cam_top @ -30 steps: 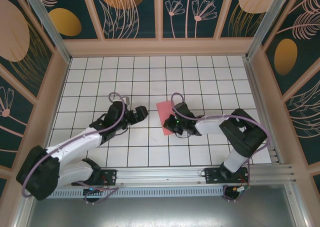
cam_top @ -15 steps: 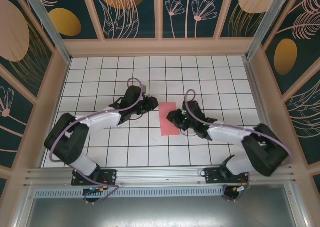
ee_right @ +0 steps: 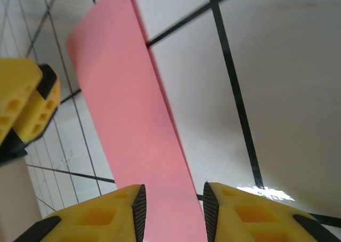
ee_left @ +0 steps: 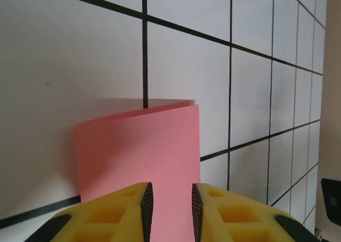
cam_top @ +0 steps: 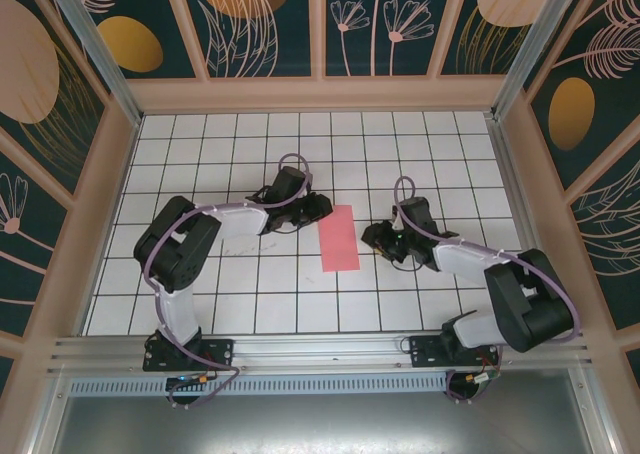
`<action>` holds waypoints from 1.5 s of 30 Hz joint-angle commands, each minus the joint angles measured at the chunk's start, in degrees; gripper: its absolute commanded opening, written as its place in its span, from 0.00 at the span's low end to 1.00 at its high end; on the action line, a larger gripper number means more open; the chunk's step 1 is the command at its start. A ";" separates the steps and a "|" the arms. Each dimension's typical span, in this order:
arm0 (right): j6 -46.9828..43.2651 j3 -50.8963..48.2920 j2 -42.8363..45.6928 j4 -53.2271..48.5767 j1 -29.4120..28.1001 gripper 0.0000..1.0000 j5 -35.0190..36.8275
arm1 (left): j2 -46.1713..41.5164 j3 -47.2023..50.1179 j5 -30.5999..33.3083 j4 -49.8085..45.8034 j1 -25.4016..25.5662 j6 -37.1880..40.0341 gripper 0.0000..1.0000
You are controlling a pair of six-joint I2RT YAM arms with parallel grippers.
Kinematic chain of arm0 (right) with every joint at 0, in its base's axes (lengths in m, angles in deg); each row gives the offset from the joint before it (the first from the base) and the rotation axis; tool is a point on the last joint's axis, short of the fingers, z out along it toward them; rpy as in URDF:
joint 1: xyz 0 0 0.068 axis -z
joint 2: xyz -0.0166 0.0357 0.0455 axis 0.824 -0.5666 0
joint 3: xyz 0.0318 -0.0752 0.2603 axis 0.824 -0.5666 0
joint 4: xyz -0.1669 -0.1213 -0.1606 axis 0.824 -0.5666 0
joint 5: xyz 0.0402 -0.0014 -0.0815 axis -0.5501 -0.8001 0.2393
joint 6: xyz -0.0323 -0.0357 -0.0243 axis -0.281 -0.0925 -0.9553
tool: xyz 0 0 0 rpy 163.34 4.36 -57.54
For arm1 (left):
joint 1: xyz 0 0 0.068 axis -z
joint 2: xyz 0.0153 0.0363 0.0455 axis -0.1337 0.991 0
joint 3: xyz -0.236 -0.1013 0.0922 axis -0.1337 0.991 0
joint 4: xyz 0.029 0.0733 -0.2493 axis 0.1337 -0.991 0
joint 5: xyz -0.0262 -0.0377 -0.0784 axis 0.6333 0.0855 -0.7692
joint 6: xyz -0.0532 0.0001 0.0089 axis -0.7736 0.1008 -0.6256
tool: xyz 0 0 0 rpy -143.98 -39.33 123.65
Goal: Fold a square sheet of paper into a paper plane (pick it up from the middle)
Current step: Third fold the triangle at the center of the table.
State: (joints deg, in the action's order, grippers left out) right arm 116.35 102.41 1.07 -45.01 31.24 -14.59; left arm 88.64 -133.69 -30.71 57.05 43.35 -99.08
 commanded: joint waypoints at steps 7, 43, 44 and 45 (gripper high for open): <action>-5.71 5.01 -1.14 -5.81 -2.17 0.39 -0.89 | 2.95 -1.79 -0.27 -3.00 0.20 2.33 0.28; -4.62 7.17 -7.91 1.13 -4.09 0.41 -2.37 | 6.57 -0.26 -0.88 -2.98 0.07 4.06 0.27; -4.49 7.17 -8.28 1.41 -4.06 0.41 -2.61 | 6.59 -0.30 -0.94 -2.92 0.07 4.03 0.28; -4.36 7.26 -8.61 1.94 -4.05 0.41 -3.07 | 6.53 -0.26 -1.03 -2.88 0.09 4.00 0.27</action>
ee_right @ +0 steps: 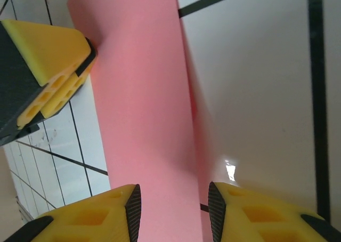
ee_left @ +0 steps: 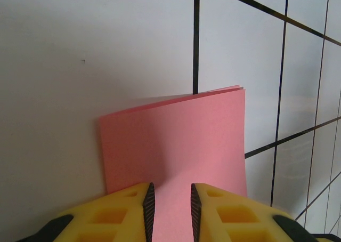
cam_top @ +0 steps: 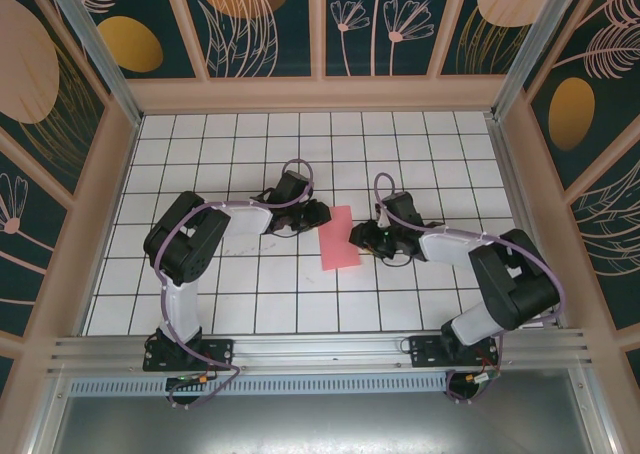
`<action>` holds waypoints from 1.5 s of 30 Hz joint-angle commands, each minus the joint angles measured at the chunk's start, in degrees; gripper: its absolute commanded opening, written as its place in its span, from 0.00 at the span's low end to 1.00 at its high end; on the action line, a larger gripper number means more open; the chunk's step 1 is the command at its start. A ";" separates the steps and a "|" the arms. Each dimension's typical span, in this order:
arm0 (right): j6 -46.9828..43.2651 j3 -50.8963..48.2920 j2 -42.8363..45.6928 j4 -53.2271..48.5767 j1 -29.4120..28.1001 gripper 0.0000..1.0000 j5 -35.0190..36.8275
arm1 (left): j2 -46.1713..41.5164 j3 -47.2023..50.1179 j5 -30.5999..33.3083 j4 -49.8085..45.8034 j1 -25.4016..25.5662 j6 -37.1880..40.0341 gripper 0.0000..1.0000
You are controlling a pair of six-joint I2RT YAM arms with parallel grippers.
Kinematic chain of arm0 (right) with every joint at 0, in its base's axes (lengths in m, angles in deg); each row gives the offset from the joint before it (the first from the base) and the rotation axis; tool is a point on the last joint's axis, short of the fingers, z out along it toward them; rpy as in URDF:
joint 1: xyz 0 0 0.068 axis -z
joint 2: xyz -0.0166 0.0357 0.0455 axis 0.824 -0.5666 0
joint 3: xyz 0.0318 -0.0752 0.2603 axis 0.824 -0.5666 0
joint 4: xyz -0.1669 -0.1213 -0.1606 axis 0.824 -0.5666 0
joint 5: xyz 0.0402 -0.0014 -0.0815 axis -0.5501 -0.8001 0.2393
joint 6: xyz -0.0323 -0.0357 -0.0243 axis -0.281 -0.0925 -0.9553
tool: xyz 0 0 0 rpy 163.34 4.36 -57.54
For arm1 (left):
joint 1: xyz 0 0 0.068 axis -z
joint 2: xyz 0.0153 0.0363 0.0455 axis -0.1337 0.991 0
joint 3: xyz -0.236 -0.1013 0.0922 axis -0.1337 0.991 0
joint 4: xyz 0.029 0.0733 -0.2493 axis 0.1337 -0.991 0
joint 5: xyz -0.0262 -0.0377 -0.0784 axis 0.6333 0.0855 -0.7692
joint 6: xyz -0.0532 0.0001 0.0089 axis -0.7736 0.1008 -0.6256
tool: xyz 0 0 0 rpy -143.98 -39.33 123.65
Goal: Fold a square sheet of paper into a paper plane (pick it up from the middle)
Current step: Third fold the triangle at the center of the table.
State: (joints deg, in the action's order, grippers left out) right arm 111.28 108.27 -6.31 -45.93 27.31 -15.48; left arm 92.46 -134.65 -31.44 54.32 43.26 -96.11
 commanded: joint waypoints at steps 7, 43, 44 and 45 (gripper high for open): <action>1.34 2.28 -2.98 4.27 -0.08 0.41 -3.23 | 2.54 0.57 -0.69 -0.23 0.12 1.26 0.28; 7.89 -1.78 -5.42 12.85 1.87 0.13 -4.56 | -17.74 10.24 -0.03 5.14 1.72 7.36 0.48; 8.88 -2.30 -4.93 13.41 1.85 0.12 -4.48 | -19.06 11.21 0.58 5.35 2.35 8.48 0.49; 9.75 -2.59 -4.37 13.74 1.85 0.13 -4.36 | -20.49 12.35 1.45 5.52 3.10 9.73 0.49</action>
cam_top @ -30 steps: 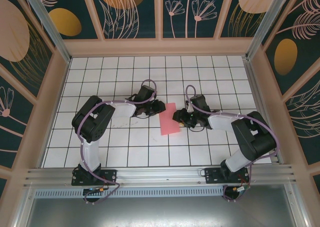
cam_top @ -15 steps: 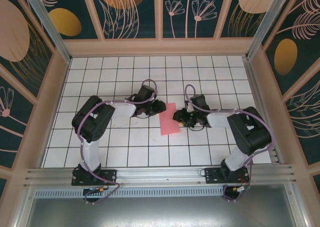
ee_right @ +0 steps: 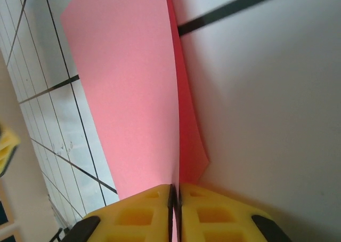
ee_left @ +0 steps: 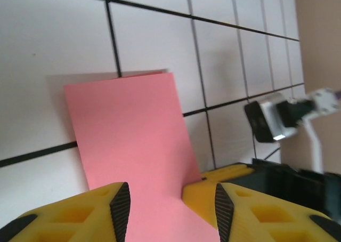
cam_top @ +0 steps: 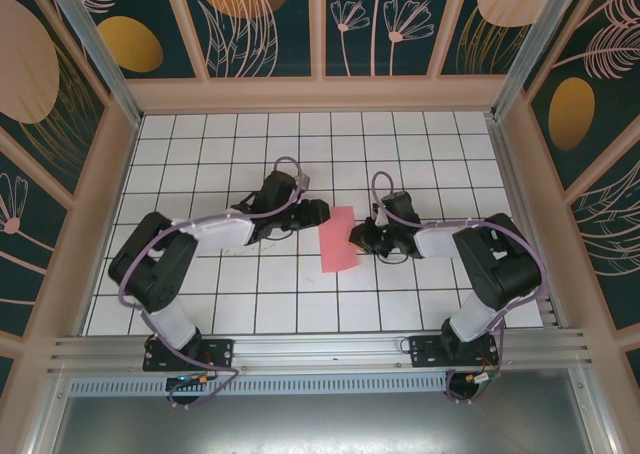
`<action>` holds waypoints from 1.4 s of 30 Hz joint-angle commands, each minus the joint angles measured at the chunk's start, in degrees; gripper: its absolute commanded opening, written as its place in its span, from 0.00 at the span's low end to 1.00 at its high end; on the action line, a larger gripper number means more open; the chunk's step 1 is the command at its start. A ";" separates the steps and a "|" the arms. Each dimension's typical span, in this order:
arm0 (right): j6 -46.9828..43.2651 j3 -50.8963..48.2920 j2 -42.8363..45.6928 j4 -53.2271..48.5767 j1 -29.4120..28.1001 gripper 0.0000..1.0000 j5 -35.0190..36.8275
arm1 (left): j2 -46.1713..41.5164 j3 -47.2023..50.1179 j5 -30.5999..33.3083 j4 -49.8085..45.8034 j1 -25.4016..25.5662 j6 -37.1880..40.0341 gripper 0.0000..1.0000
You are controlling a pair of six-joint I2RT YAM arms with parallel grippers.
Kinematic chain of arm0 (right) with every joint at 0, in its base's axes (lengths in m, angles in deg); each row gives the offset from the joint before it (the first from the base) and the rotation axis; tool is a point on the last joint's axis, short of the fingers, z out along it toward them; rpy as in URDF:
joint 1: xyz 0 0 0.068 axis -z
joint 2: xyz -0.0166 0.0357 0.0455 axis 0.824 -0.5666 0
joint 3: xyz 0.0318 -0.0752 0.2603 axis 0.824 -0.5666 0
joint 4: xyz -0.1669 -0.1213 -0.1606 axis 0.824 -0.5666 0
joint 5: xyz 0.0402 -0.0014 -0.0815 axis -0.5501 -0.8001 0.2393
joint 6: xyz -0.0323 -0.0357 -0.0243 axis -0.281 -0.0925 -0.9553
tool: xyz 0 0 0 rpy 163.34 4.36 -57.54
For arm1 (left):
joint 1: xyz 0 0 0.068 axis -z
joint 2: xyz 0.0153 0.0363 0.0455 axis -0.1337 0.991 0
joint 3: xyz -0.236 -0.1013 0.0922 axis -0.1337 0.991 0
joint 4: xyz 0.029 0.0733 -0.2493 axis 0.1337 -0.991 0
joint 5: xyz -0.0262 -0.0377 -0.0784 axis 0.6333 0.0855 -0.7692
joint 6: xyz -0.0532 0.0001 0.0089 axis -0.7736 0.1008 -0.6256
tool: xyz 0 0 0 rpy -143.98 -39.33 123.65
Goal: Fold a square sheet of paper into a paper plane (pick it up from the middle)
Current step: Third fold the triangle at the center of the table.
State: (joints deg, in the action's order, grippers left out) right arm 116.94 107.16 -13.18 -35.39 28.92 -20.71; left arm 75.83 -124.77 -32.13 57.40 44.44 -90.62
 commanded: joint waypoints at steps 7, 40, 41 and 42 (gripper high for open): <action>8.81 -2.14 2.75 5.53 -0.52 0.07 -0.32 | -9.70 6.69 10.15 0.12 10.55 11.08 0.54; 7.31 0.19 0.95 1.42 -0.98 0.07 0.03 | 2.30 -2.73 37.48 -12.73 29.89 21.46 0.39; 7.23 0.27 0.94 1.19 -0.94 0.07 0.09 | 2.28 -2.52 37.32 -12.33 29.94 21.53 0.34; 7.00 0.40 0.95 0.87 -0.99 0.07 0.24 | 0.76 -2.44 37.17 -12.11 29.92 21.62 0.30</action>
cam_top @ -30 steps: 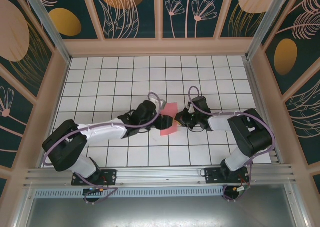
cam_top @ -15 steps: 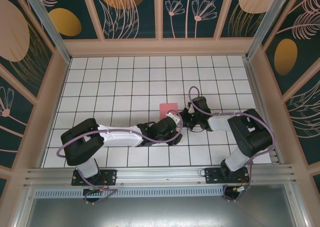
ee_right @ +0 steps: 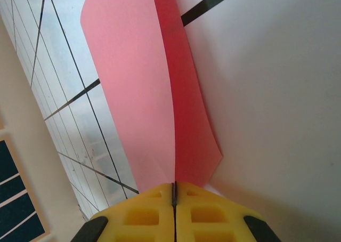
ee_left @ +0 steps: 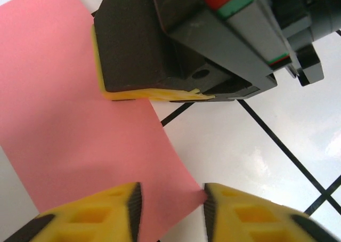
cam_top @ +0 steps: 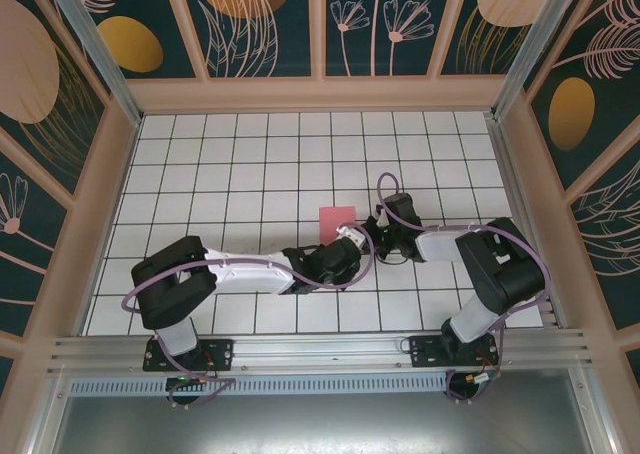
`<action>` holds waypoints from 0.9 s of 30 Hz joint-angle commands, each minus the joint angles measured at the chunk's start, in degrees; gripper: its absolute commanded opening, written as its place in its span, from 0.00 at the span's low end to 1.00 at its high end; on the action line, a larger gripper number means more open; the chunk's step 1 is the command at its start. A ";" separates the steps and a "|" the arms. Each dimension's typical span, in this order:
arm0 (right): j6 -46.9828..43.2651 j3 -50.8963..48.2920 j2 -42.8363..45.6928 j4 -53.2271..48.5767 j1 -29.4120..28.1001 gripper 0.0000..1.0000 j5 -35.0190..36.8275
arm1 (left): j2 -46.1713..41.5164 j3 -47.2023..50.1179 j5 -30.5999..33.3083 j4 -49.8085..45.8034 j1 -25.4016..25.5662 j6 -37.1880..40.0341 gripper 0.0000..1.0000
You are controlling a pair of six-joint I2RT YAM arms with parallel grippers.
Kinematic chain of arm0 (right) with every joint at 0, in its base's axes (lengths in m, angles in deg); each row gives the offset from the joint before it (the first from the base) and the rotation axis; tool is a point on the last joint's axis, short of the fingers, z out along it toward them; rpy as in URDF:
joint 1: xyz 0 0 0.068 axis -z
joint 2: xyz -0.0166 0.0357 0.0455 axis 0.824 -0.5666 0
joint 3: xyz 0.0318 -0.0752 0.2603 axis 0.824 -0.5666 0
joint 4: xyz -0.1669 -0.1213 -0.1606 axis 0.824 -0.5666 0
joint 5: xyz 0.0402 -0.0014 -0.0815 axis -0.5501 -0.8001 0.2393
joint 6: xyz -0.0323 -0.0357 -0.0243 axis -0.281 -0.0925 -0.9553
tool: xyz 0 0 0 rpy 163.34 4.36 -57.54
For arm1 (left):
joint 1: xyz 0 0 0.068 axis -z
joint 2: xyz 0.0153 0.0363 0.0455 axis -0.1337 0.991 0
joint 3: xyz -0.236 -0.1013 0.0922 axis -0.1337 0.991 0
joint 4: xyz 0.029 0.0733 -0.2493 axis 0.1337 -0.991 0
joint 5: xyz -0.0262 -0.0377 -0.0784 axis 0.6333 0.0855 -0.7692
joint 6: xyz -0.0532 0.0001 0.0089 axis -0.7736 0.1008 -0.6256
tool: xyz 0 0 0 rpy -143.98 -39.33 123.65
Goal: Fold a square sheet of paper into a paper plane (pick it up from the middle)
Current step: Third fold the triangle at the center of the table.
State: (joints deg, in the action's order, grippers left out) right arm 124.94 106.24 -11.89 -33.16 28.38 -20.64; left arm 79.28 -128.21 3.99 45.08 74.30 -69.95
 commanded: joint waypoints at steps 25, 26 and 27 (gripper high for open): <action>-10.97 3.48 11.10 -14.23 5.07 0.31 7.41 | -6.61 4.43 -13.26 6.77 -4.72 -2.57 0.00; -11.21 3.60 11.33 -13.97 5.33 0.31 7.17 | -6.97 4.90 -14.39 7.33 -5.21 -2.92 0.00; -11.54 3.65 11.44 -13.54 5.64 0.30 6.81 | -7.37 5.46 -15.66 7.96 -5.78 -3.31 0.00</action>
State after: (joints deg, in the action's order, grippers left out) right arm 115.89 108.38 -1.64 -44.90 33.27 -14.96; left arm 73.95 -124.23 -6.50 49.80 69.81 -71.30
